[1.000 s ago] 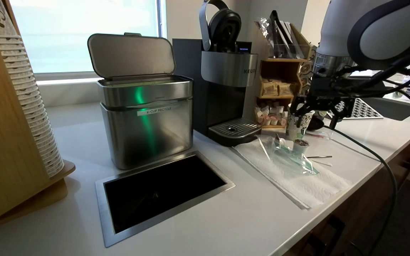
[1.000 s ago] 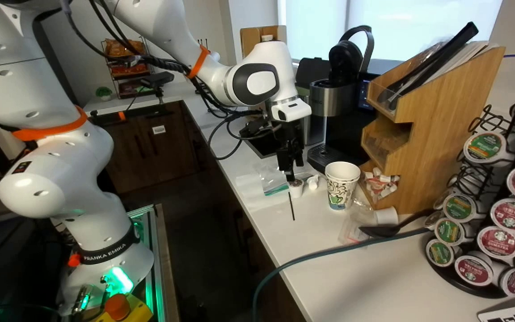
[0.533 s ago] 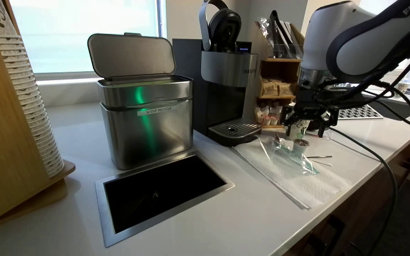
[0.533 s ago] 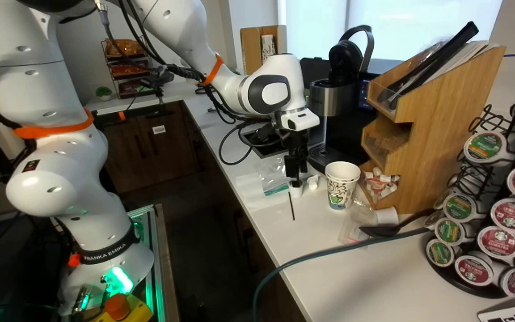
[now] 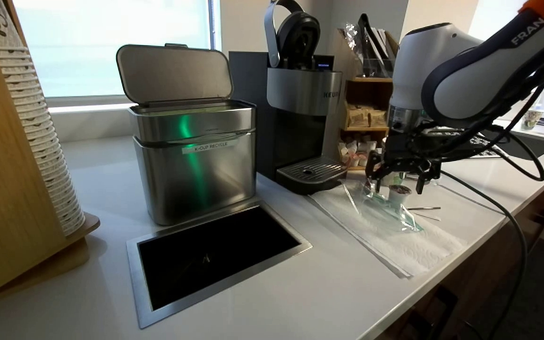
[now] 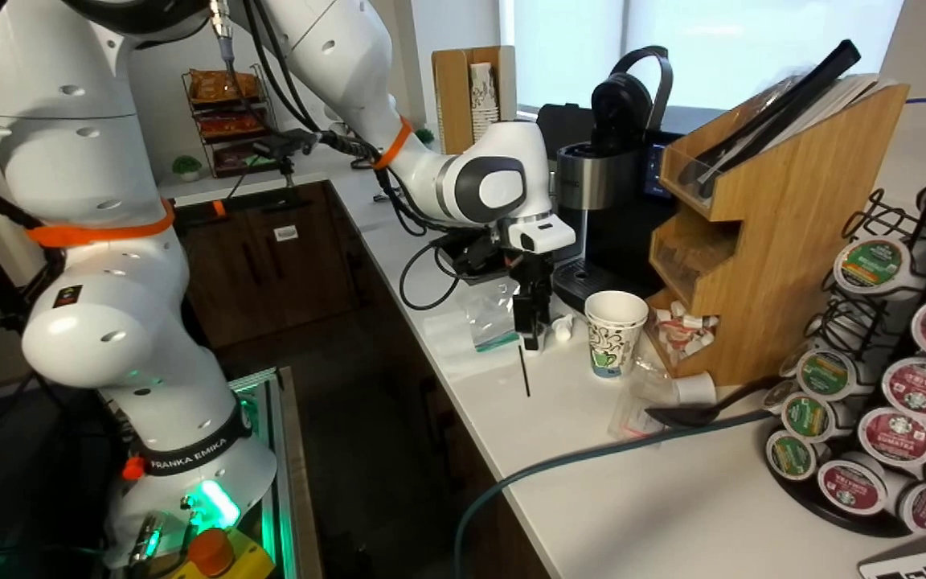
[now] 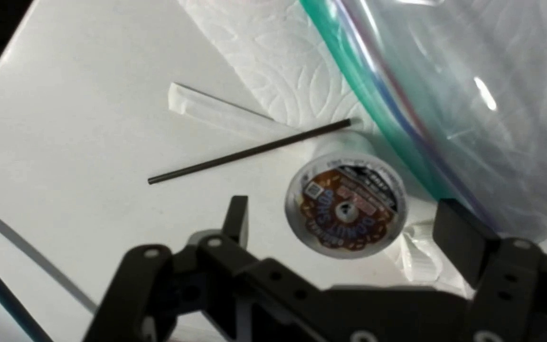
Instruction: Open the coffee maker, put one white container inside and then close the lid of the silver bin
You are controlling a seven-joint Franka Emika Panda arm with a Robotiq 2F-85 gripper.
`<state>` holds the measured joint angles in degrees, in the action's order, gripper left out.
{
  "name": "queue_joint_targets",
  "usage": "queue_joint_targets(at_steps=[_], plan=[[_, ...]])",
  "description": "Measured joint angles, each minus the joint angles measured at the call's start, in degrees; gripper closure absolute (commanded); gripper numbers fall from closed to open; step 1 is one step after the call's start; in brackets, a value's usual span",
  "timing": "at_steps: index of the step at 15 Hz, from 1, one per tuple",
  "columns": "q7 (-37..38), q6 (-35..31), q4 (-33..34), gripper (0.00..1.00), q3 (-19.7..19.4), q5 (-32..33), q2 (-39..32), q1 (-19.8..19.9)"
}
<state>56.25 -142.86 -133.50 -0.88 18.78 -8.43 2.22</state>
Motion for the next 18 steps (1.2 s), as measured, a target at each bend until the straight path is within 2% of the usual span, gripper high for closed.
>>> queue_joint_targets(at_steps=[9,13,18], plan=[[1.6,-3.3,-1.5,0.00,-2.0,0.0,-0.6,-3.2],[3.5,-7.4,-4.3,0.00,-3.0,0.7,0.0,-3.4],[7.0,-12.4,-7.3,0.00,-4.4,4.3,2.1,-3.6]])
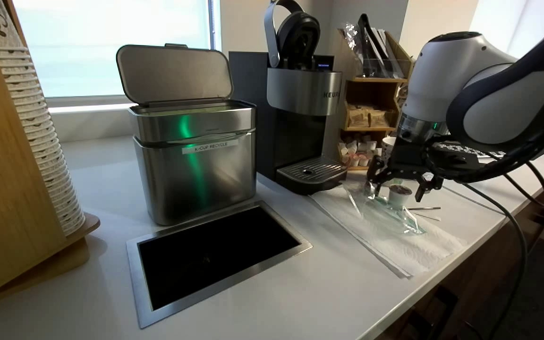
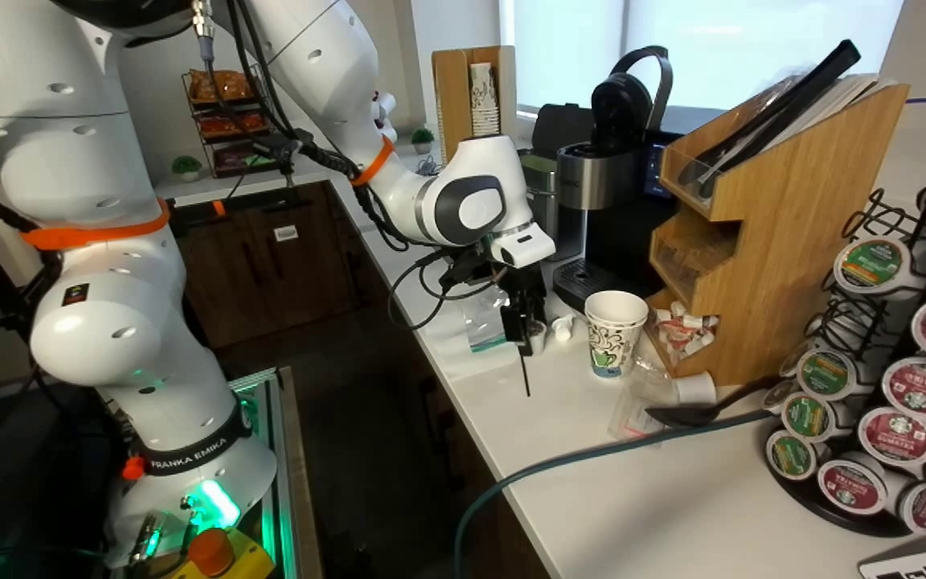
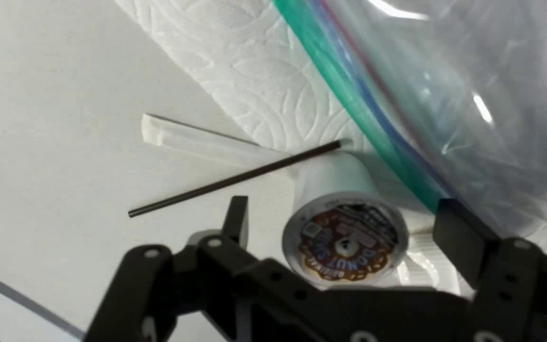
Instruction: Open the coffee maker, put one white container inside and then close the lid of the silver bin
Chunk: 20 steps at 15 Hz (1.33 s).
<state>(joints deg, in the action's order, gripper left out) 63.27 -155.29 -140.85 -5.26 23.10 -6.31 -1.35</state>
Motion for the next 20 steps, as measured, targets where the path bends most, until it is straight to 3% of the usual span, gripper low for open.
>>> queue_joint_targets(at_steps=[6,9,16,18,20], plan=[[3.2,-0.9,-2.9,0.00,0.1,2.6,3.2,-0.2],[4.7,-0.9,-4.0,0.10,0.4,3.8,4.8,-0.2],[9.9,-0.9,-4.5,0.20,0.9,8.8,6.2,0.6],[11.4,-0.9,-4.2,0.32,0.8,10.4,6.2,0.6],[12.3,-0.9,-4.0,0.55,0.7,11.3,6.1,0.6]])
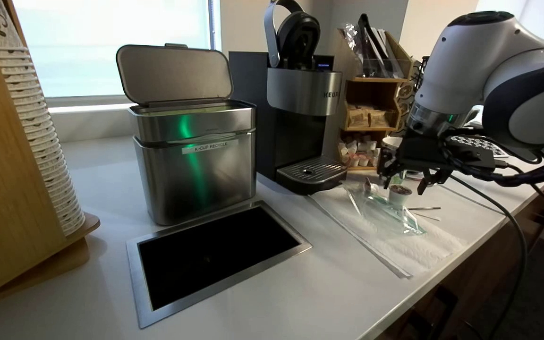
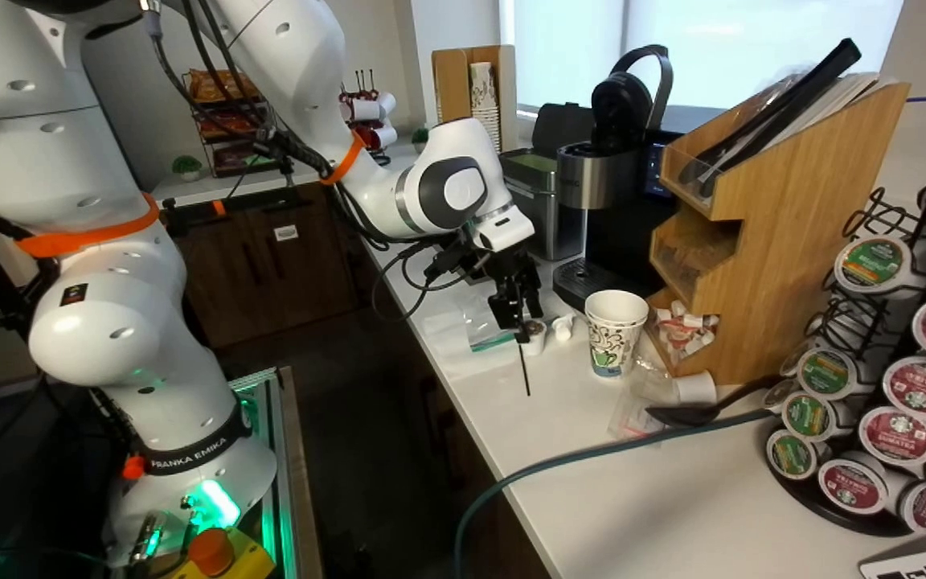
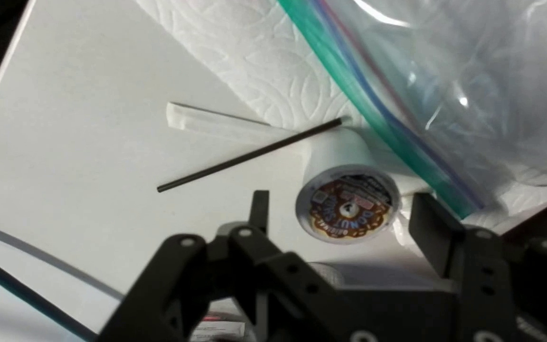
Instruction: Open the coffee maker, put one white container inside and then close the lid of the silver bin
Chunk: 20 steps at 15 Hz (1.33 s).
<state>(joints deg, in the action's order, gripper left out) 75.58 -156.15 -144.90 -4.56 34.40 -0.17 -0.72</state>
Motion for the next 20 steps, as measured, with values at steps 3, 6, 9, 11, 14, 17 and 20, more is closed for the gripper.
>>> queue_joint_targets(at_steps=[3,6,9,11,14,17,20], plan=[[0.8,0.0,0.2,0.72,-0.1,0.6,-0.1,0.0],[1.0,0.0,0.3,0.72,-0.1,0.8,-0.2,0.0],[1.1,0.0,0.4,0.72,-0.1,0.8,-0.2,0.0],[1.1,0.0,0.0,0.72,0.0,1.7,0.5,-0.1],[0.9,0.8,-2.8,0.72,0.8,5.8,5.6,-0.3],[-3.0,8.2,-5.7,0.72,3.7,6.0,14.2,0.3],[-10.7,17.3,-6.3,0.47,6.1,4.9,23.9,0.5]])
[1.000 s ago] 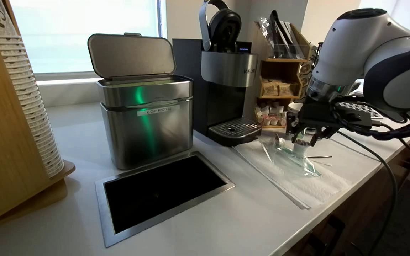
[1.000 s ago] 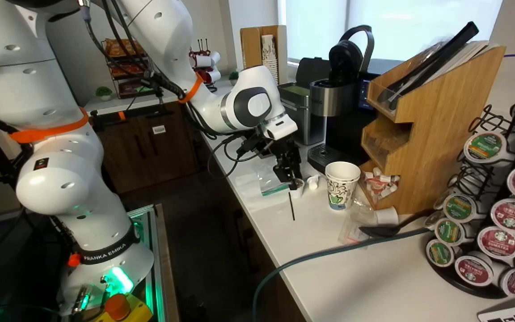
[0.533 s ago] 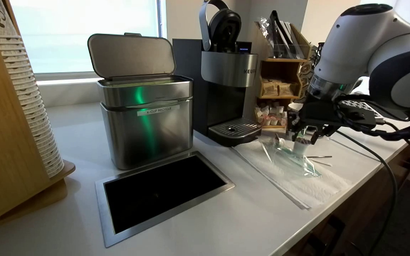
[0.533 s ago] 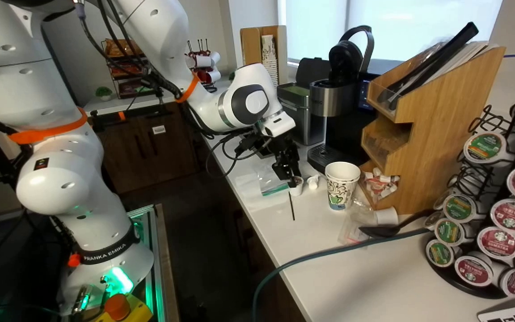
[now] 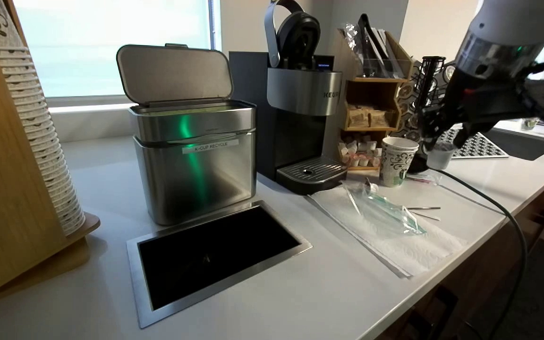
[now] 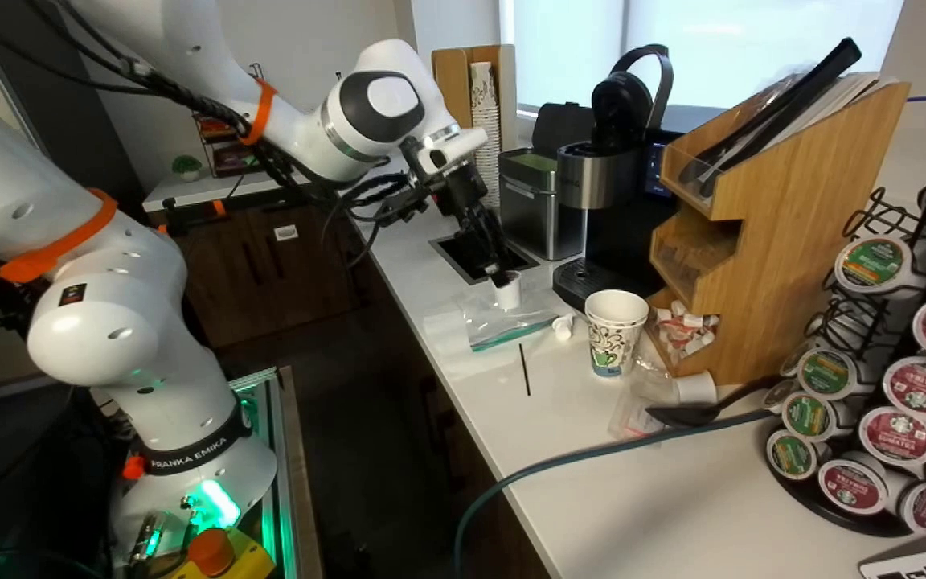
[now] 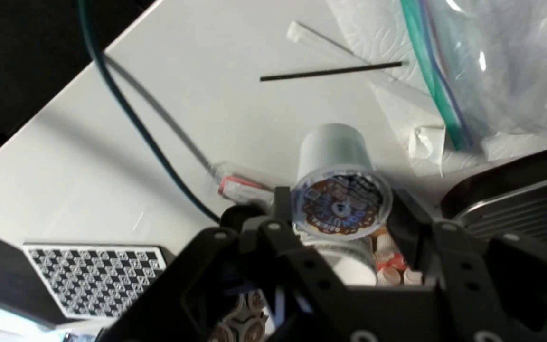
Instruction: Open the coffee maker, put one white container inside and then close the lid of the silver bin
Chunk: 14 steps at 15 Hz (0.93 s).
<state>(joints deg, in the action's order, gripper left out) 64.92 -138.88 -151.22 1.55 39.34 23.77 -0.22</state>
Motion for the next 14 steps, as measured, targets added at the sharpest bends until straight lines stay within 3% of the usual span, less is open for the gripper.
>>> queue_joint_targets(at_steps=[2,5,6,10,14], plan=[[-6.6,3.8,0.1,0.47,0.4,-2.6,5.6,-0.1],[-9.1,4.6,-0.4,0.47,0.4,-3.5,8.4,-0.1],[-9.1,4.6,-0.5,0.72,0.4,-3.5,8.3,-0.1],[-8.9,4.0,1.1,0.72,3.1,-3.6,8.1,2.1],[-10.5,6.3,9.0,0.72,6.4,-6.2,8.6,3.2]])
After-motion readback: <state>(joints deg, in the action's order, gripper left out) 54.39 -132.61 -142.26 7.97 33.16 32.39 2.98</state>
